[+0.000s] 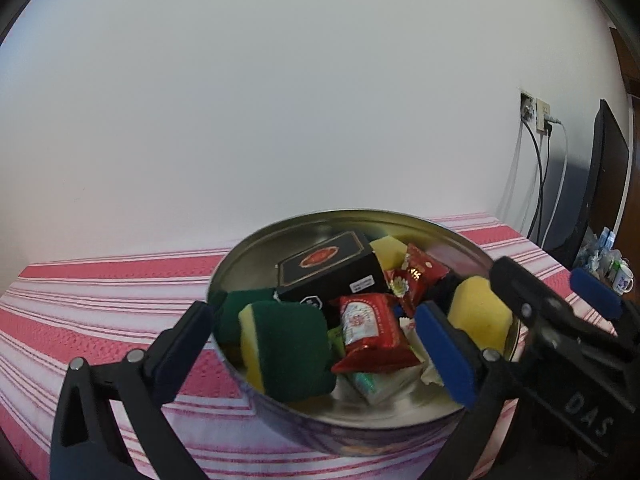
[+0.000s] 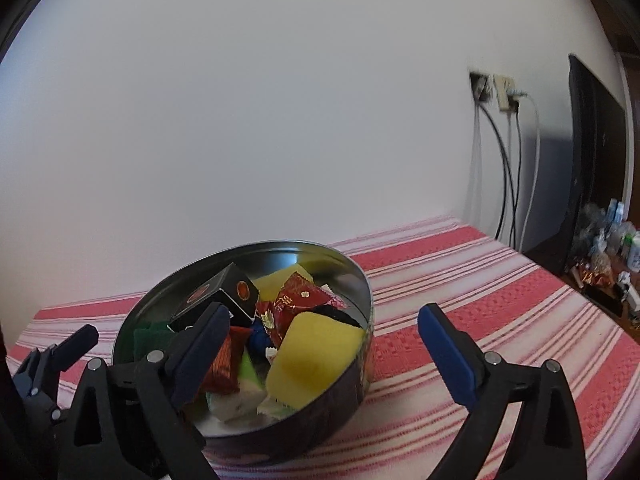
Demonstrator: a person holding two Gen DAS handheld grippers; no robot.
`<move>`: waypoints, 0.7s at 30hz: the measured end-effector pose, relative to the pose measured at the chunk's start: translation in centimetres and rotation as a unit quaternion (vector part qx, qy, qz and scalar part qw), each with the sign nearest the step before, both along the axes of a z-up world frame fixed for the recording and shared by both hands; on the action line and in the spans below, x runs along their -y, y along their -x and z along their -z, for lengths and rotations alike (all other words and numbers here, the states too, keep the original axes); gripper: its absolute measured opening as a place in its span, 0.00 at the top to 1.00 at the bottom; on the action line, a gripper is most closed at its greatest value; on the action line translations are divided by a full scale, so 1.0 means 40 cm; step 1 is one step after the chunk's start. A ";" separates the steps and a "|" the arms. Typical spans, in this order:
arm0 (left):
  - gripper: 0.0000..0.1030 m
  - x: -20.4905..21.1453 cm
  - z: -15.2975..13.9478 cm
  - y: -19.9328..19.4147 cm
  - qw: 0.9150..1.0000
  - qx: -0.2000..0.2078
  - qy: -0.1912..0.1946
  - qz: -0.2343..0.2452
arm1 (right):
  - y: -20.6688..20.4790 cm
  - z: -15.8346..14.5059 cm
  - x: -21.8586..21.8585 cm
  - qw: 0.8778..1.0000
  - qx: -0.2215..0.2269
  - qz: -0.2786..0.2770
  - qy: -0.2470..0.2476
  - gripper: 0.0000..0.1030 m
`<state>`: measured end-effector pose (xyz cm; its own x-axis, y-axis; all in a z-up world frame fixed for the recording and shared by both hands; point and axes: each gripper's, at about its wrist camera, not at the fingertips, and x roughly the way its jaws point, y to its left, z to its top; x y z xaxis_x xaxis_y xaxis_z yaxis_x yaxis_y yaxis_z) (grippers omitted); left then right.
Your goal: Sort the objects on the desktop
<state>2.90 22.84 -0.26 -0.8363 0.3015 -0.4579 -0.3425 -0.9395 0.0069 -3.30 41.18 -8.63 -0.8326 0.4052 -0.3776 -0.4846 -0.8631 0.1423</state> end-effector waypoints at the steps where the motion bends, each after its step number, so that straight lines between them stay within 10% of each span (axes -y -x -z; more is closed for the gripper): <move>1: 0.01 0.004 0.000 -0.003 1.000 -0.003 0.000 -0.001 | -0.012 0.000 0.012 1.000 -0.005 0.002 -0.009 0.06; 10: 0.01 0.035 0.006 -0.035 1.000 -0.021 0.002 -0.004 | -0.087 -0.020 0.104 0.992 -0.052 0.036 -0.107 0.06; 21: 0.01 0.052 0.013 -0.050 1.000 -0.026 0.003 -0.007 | -0.130 -0.009 0.135 0.991 -0.064 0.050 -0.105 0.05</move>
<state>4.88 20.76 -0.80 -0.8630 0.2872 -0.4156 -0.3287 -0.9440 0.0302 1.88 35.76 -8.28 -0.8197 0.5466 -0.1710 -0.5589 -0.8287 0.0303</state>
